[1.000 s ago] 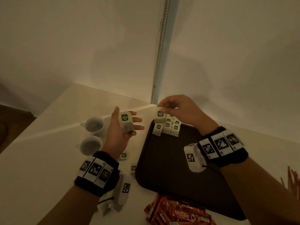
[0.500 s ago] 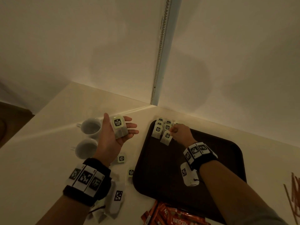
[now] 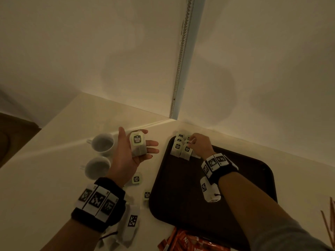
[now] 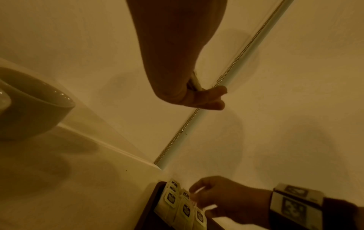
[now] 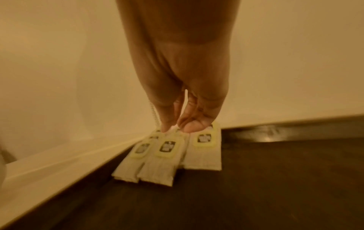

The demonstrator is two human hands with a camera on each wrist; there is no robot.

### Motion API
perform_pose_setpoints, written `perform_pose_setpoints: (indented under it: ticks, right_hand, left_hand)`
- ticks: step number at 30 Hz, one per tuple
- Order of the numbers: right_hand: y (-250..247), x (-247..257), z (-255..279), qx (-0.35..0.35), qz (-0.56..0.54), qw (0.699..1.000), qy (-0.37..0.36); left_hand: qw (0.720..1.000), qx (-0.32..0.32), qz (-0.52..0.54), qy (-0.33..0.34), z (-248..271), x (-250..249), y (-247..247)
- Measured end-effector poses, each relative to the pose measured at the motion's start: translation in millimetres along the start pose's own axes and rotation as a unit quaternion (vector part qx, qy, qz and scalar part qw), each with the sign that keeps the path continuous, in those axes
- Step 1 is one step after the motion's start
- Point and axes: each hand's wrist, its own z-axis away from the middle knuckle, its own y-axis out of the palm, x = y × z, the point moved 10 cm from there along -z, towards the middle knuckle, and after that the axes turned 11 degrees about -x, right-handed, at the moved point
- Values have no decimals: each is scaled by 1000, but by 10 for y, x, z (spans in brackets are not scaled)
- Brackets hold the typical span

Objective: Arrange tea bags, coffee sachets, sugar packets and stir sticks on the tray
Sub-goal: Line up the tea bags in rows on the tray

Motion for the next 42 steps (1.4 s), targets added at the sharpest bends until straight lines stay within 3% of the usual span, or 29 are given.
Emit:
perform_pose_setpoints:
  ticks: [3, 5, 8, 10, 18, 29, 42]
  right_hand:
    - [-282, 562, 117, -31, -142, 988, -56]
    - [-533, 1148, 332, -7, -233, 963, -138]
    - [-757, 1837, 715, 64, -237, 932, -268]
    - [-847, 2045, 855, 72, -217, 921, -317]
    - [-1384, 2348, 967, 30, -180, 924, -336]
    - [-1850, 2684, 1265, -32, -123, 903, -410]
    - [-1824, 2547, 1265, -9, -141, 913, -383]
  left_hand:
    - [1000, 23, -16, -11, 3, 25, 80]
    - [999, 37, -30, -10, 11, 23, 158]
    - [996, 62, -56, 11, 60, -45, 312]
    - [994, 80, -73, 30, 124, -119, 418]
    - [976, 79, -118, 166, 325, -397, 492]
    - [974, 135, -27, 180, 554, -526, 713]
    - [968, 125, -59, 212, 545, -570, 641]
